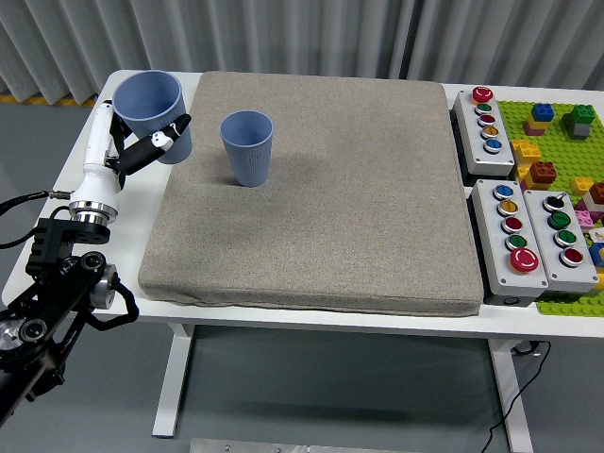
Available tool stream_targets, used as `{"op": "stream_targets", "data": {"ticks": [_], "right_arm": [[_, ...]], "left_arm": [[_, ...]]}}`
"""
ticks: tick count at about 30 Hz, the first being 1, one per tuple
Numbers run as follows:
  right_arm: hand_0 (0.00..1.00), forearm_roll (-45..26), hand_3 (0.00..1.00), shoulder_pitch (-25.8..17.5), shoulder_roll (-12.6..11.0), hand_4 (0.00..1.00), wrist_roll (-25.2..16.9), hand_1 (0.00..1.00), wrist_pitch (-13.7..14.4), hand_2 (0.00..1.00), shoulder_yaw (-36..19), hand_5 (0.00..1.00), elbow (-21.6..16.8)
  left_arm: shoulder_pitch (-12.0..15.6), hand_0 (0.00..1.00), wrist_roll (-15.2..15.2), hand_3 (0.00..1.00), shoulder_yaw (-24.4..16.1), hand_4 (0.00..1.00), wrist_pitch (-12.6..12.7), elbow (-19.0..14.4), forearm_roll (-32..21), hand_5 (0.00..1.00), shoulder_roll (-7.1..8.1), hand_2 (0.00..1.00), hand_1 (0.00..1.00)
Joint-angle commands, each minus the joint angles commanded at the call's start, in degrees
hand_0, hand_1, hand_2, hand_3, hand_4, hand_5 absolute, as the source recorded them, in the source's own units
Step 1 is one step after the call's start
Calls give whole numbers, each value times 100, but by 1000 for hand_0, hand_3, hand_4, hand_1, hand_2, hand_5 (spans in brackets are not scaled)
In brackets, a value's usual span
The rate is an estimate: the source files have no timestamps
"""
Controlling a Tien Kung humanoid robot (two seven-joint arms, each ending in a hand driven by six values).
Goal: Pick cup pour cup place
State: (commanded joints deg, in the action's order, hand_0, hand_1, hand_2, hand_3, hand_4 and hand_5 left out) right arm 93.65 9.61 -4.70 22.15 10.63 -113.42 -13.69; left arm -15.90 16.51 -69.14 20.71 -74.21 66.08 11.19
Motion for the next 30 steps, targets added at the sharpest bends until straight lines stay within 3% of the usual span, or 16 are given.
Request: {"op": "stream_targets", "data": {"ticks": [4,9,23,30], "right_arm": [[642,47,581,6,-9,2,-3,600,-15,508,-17,2,2],[642,29,581,8,-8,2,-8,600,-9,508,-18,2,3],[643,35,581,-9,7,2,8,600,-12,508,-2,2,-1],[643,29,581,8,25,2,8,600,-9,508,16,2,-1]], "left_arm": [[305,519,171,515,326,829,217,-164,-49,265,-105,489,493],[493,523,285,522,648,825,390,-205,-19,278,-174,493,496],[415,555,613,526,1400,823,781,141,-33,275,-210,496,516],[191,555,716,523,1701,820,880,714,207,278,-165,496,517]]}}
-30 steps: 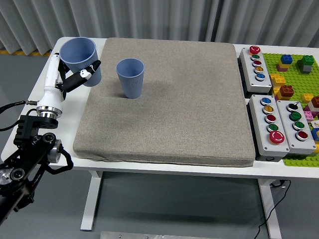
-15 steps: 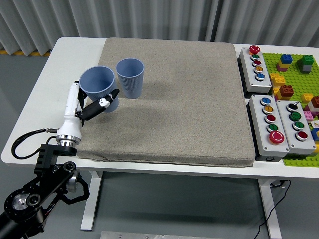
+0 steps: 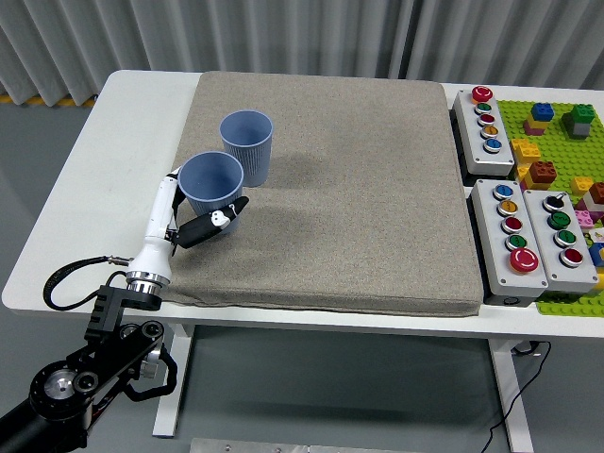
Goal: Pick cup pour cup place
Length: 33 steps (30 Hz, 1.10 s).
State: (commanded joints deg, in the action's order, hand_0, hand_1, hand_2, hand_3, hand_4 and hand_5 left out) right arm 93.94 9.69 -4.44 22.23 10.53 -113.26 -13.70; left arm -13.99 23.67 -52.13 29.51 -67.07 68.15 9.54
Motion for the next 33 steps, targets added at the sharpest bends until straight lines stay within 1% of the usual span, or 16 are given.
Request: {"op": "stream_targets", "data": {"ticks": [1,5,7,8,13,14,19,20,24,25,26,31,32,33], "right_arm": [[643,-14,581,1,1,2,0,600,5,508,4,2,0],[643,-20,581,8,2,2,1,600,12,508,11,2,1],[643,-21,581,13,3,2,0,600,15,508,18,2,2],[643,-27,582,12,4,2,1,600,17,508,19,2,1],[643,10,582,-3,4,2,5,600,9,508,12,2,1],[643,12,582,-4,4,2,6,600,9,508,11,2,1],[643,32,582,-49,19,2,15,600,10,508,-7,2,-2],[643,52,582,-53,19,2,18,600,6,509,-13,2,-2],[643,51,582,-53,20,2,23,600,7,509,-14,2,-4],[643,41,582,-53,19,2,22,600,9,509,-9,2,-4],[643,37,582,-52,19,2,22,600,9,509,-6,2,-3],[643,31,582,-48,18,2,27,600,9,509,5,2,-3],[643,31,582,-48,18,2,27,600,9,509,6,2,-3],[643,36,582,-46,18,2,28,600,8,509,4,2,-3]], "left_arm": [[-3,572,16,525,5,824,9,36,-26,292,-6,502,528],[-24,572,69,525,42,824,25,166,-124,292,-27,502,528],[-32,572,89,525,51,824,-1,210,-154,292,-36,502,528],[-32,605,98,564,49,827,-10,215,-160,313,-40,549,564],[-15,605,98,564,6,827,-117,242,-154,313,-49,549,564],[-13,637,94,643,-1,851,-133,251,-155,366,-49,652,604],[-46,637,114,643,7,851,-165,324,-215,366,-32,652,604],[-49,648,111,671,0,858,-176,329,-204,372,-27,679,618],[-37,648,105,671,-35,858,-211,354,-183,372,-32,679,618],[-34,648,104,671,-38,858,-221,359,-181,372,-32,679,618],[-31,660,101,686,-36,878,-229,360,-173,393,-30,705,638],[-3,660,95,686,-24,878,-308,335,-89,393,-33,705,638],[1,677,92,740,-26,917,-318,331,-78,431,-36,756,663],[4,677,89,740,-28,917,-327,327,-67,431,-40,756,663]]}}
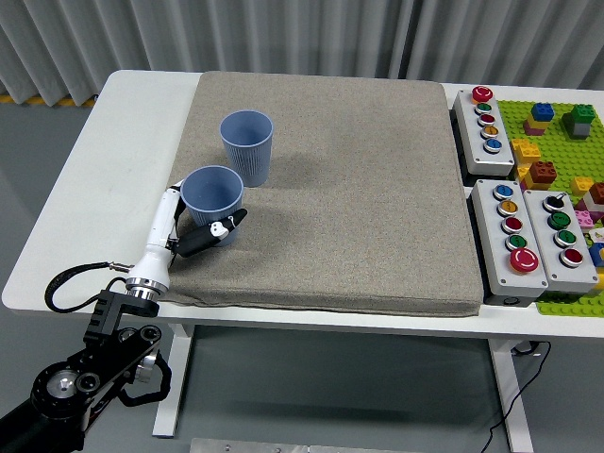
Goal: Pick cup pour cup place
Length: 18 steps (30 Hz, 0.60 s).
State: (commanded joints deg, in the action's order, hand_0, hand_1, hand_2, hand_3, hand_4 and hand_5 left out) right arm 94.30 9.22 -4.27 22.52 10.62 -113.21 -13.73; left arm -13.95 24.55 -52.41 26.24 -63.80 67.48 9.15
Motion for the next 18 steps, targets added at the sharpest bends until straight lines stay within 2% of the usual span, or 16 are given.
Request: {"op": "stream_targets", "data": {"ticks": [4,5,16,18], "right_arm": [[643,-10,582,1,0,2,-3,600,2,509,5,2,2],[643,-15,581,2,1,2,-3,601,4,509,6,2,2],[644,-26,581,22,2,2,-3,600,3,509,14,2,3],[644,-32,581,24,3,2,-4,600,4,509,18,2,4]], "left_arm": [[1,677,-4,740,27,917,-24,30,13,431,-8,756,663],[10,695,-4,797,16,917,-34,42,20,430,-17,799,703],[29,704,-34,826,-49,915,-79,22,144,427,-13,826,718],[33,714,-39,864,-52,914,-83,15,157,426,-11,842,727]]}}
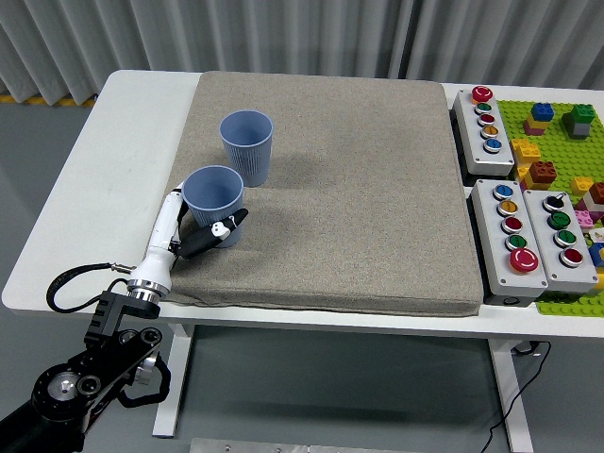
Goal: Pick cup pour cup place
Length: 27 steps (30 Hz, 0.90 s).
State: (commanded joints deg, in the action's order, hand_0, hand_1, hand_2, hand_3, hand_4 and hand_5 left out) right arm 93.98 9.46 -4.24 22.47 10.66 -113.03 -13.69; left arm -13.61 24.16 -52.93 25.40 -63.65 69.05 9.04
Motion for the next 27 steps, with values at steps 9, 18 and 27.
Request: {"op": "stream_targets", "data": {"ticks": [9,18,27], "right_arm": [[644,9,581,9,-3,2,-2,600,-8,509,8,2,3],[644,9,580,6,-2,2,1,600,-4,509,8,2,3],[644,-7,579,15,-2,2,10,601,5,509,21,2,2]], "left_arm": [[45,716,-73,879,-44,910,-74,-43,139,424,12,851,731],[116,836,-192,998,-114,951,-262,-145,337,448,38,983,858],[145,868,-260,998,-149,956,-348,-231,417,444,61,998,907]]}}
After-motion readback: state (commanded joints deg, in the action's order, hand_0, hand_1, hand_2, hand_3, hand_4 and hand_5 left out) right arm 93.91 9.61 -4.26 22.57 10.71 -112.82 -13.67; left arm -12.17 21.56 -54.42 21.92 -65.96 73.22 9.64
